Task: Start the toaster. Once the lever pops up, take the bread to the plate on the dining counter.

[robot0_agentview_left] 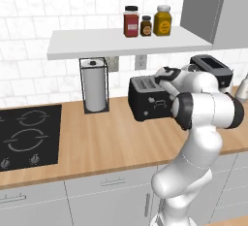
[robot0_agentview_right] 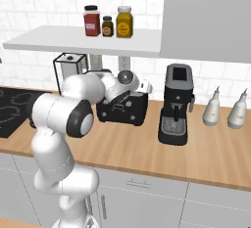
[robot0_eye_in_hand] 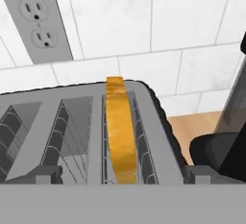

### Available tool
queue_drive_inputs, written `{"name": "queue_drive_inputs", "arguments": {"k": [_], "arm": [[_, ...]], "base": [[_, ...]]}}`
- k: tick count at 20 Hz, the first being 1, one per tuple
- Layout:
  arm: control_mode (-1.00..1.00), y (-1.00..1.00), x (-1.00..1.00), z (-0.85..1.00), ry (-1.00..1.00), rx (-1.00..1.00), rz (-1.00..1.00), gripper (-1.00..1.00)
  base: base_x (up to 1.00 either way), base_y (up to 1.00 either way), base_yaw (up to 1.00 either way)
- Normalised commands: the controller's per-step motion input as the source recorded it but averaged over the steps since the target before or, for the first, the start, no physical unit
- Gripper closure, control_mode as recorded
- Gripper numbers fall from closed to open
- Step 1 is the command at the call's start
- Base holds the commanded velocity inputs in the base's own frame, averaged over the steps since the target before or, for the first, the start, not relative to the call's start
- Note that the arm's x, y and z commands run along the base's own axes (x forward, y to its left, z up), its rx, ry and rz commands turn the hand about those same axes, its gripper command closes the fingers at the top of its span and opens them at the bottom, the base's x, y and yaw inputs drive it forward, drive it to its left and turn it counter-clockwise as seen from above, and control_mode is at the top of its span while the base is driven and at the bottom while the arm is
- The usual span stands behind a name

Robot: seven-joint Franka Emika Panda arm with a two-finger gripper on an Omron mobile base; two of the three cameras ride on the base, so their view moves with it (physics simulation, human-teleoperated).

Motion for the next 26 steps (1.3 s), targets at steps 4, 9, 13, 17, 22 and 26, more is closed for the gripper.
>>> {"name": "queue_drive_inputs", "arguments": {"k": [4, 9, 13, 17, 22, 26], "arm": [[-1.00, 0.00, 0.24, -0.16, -0.04, 0.00, 0.00, -1.00], [-1.00, 0.00, 0.19, -0.20, -0.02, 0.00, 0.00, -1.00], [-1.00, 0.00, 0.05, -0.25, -0.01, 0.00, 0.00, -1.00], [-1.00, 0.00, 0.00, -0.08, -0.05, 0.00, 0.00, 1.00], [-1.00, 0.00, 0.01, 0.00, -0.04, 0.00, 0.00, 1.00], [-1.00, 0.00, 0.07, 0.00, -0.06, 0.00, 0.00, 1.00]], "base": [[0.00, 0.00, 0.00], [0.00, 0.00, 0.00], [0.00, 0.00, 0.00], [0.00, 0.00, 0.00], [0.00, 0.00, 0.00], [0.00, 0.00, 0.00]]}}
